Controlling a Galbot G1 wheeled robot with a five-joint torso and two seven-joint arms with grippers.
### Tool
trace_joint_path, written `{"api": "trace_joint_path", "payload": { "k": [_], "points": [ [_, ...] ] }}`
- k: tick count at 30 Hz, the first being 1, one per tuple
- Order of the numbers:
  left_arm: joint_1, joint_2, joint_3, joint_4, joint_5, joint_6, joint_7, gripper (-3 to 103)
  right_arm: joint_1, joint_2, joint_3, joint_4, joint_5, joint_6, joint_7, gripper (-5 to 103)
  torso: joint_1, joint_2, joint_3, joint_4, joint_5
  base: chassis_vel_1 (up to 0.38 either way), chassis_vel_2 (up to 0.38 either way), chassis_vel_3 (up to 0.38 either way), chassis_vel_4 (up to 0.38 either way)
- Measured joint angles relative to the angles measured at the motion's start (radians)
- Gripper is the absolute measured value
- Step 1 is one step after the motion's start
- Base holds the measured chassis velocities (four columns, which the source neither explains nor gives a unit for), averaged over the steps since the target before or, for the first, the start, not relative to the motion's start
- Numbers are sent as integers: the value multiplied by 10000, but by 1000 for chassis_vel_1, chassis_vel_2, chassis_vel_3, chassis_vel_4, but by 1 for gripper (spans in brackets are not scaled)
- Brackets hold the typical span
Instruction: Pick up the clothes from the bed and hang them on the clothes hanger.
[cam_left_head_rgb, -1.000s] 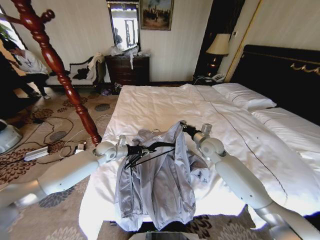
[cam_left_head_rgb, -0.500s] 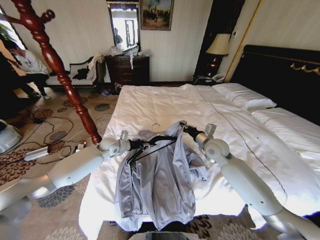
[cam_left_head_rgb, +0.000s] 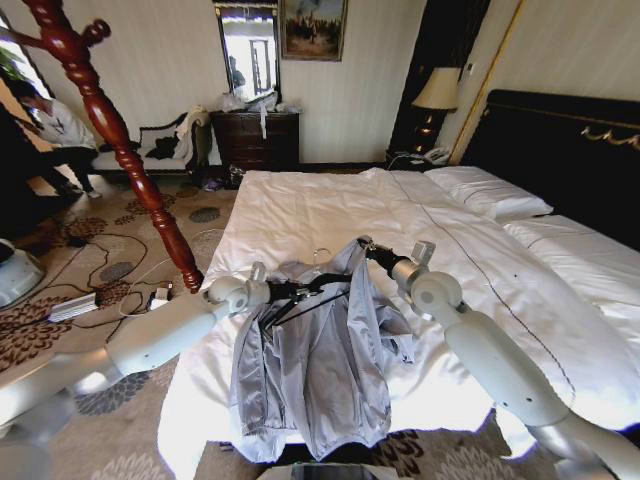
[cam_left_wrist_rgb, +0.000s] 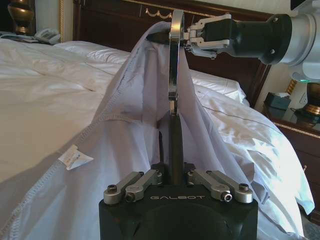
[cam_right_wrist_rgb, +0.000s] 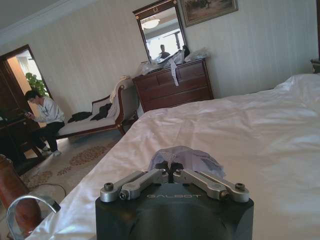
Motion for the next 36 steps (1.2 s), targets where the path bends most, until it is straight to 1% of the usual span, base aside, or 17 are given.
{"api": "trace_joint_path", "payload": {
  "k": [2, 3, 6, 8, 10, 11, 12, 14, 19, 23, 28, 31, 36],
  "points": [
    [-18, -5, 2, -20, -23, 8, -17, 15, 0, -71, 13, 49, 20, -4, -12, 0, 0, 0, 0, 1, -2, 0, 0, 0, 0],
    [-101, -7, 64, -89, -111, 32, -39, 15, -2, -168, 74, 126, 83, -12, -21, 0, 0, 0, 0, 7, -1, 0, 0, 0, 0],
    [-257, -45, 251, -199, -236, 52, -49, 15, -7, -228, 166, 200, 245, -27, -18, 0, 0, 0, -1, 6, -1, 0, 0, 0, 0],
    [-360, -172, 428, -266, -319, 55, -124, 15, 2, -236, 213, 242, 346, -42, -12, 0, 0, 1, -1, 1, 1, 0, 0, 0, 0],
    [-364, -372, 494, -271, -473, -13, -278, 15, 10, -212, 237, 264, 373, -58, 4, 0, 0, 0, 0, 2, -2, 0, 0, 0, 0],
    [-364, -372, 494, -271, -473, -13, -278, 15, 10, -212, 237, 264, 373, -58, 4, 0, 0, 0, 0, 2, -2, 0, 0, 0, 0],
    [-323, -512, 478, -289, -689, -101, -414, 15, -10, -155, 257, 288, 387, -67, 32, 0, 0, 0, 0, 2, -2, 0, 0, 0, 0],
    [-252, -669, 363, -284, -867, -139, -578, 15, -85, -111, 277, 321, 401, -79, 64, 0, 0, 0, 0, 4, -2, 0, 0, 0, 0],
    [-161, -1117, -72, 193, -1070, -198, -995, 15, -286, -97, 284, 447, 392, -113, 87, 0, 0, 0, 0, 3, -1, 0, 0, 0, 0],
    [-204, -1345, -224, 444, -1290, -203, -1119, 15, -321, -17, 259, 529, 401, -128, 126, 0, 0, 0, 0, 2, -1, 0, 0, 0, 0],
    [-340, -1475, -122, 610, -1333, -205, -1190, 15, -328, 134, 199, 697, 520, -152, 182, 0, 0, 0, 0, 6, -2, 0, 0, 0, 0],
    [-437, -1660, 29, 774, -1349, -206, -1218, 15, -360, 231, 196, 876, 687, -193, 256, 0, -1, 0, 0, 2, -2, 0, 0, 0, 0],
    [-453, -1970, 36, 1092, -1525, -300, -1380, 15, -609, 229, 296, 1233, 775, -268, 279, 0, 0, 0, 0, 3, -3, 0, 0, 0, 0]
  ]
}}
